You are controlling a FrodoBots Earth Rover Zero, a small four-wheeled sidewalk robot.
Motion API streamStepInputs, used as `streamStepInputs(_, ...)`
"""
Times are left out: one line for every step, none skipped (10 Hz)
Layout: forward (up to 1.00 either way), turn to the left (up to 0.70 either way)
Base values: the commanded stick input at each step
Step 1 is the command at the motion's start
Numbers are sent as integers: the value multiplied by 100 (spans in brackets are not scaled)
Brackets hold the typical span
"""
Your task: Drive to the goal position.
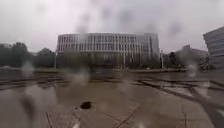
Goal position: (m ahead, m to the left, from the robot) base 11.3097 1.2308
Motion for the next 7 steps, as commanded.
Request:
streamStepInputs(70, 1)
streamStepInputs(70, 1)
streamStepInputs(70, 1)
streamStepInputs(70, 1)
streamStepInputs(70, 1)
streamStepInputs(70, 1)
streamStepInputs(70, 1)
